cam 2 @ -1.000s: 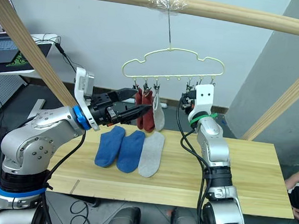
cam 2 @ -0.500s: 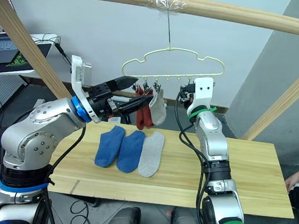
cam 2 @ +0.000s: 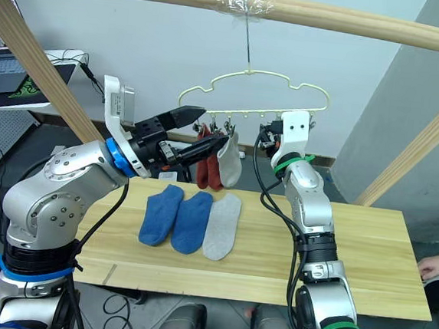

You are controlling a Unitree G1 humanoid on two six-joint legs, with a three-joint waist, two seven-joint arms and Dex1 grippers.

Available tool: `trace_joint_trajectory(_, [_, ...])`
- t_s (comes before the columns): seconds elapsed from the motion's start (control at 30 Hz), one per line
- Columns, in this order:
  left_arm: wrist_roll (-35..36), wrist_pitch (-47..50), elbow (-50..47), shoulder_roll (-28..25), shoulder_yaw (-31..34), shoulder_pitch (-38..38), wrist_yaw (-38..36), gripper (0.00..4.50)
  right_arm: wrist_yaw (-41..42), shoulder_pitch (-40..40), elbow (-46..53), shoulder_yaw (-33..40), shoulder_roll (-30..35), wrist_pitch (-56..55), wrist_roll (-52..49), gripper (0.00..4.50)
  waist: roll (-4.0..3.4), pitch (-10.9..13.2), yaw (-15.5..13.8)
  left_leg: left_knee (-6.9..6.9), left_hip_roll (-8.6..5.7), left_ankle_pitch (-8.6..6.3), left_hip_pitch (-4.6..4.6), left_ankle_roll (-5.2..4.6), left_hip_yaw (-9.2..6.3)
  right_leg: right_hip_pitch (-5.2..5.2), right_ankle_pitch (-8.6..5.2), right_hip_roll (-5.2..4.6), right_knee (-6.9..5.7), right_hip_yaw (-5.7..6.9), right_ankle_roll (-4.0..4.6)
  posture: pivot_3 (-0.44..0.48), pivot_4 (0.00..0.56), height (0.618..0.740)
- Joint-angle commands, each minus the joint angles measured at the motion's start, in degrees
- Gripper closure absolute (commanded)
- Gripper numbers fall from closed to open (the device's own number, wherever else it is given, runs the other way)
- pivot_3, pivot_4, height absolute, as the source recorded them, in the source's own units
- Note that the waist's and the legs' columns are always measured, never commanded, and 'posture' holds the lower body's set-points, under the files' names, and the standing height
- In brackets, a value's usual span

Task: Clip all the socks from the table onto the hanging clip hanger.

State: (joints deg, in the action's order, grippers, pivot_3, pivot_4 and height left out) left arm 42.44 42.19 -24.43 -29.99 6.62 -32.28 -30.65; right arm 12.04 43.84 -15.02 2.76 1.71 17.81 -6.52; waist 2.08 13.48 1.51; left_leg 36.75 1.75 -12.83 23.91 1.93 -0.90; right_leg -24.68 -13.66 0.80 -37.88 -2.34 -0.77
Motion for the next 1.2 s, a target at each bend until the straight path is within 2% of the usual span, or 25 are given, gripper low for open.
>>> trace_joint_trajectory(0.03, [0.7, -0.7, -2.1, 0.0, 0.5, -0.9, -0.2, 0.0, 0.0, 2.0, 0.9, 0.2, 0.1, -1.3, -0.9, 2.64, 0.0, 0.0, 0.0, 0.0, 0.0, 0.0, 0.0, 0.0, 0.0, 0.0, 0.0, 0.0, 0.0, 0.0, 0.0, 0.07, 0.218, 0.74])
trace_joint_trajectory(1.1, [0.6, -1.7, -1.7, 0.1, 0.9, -0.8, -0.4, 0.0, -0.4, 2.8, -0.5, 0.2, 0.3, -2.6, -0.6, 2.64, 0.0, 0.0, 0.0, 0.03, 0.0, 0.0, 0.0, 0.0, 0.01, 0.0, 0.0, 0.0, -0.05, 0.0, 0.0, 0.074, 0.22, 0.74])
trace_joint_trajectory(1.2, [0.6, -1.6, -1.7, 0.3, 0.7, -0.9, -0.3, 0.0, -0.2, 2.8, -0.7, 0.4, 0.4, -2.8, -0.7, 3.56, 0.0, 0.0, 0.0, 0.04, 0.0, 0.0, 0.0, 0.0, 0.01, 0.0, 0.0, 0.0, -0.05, 0.0, 0.0, 0.074, 0.22, 0.74])
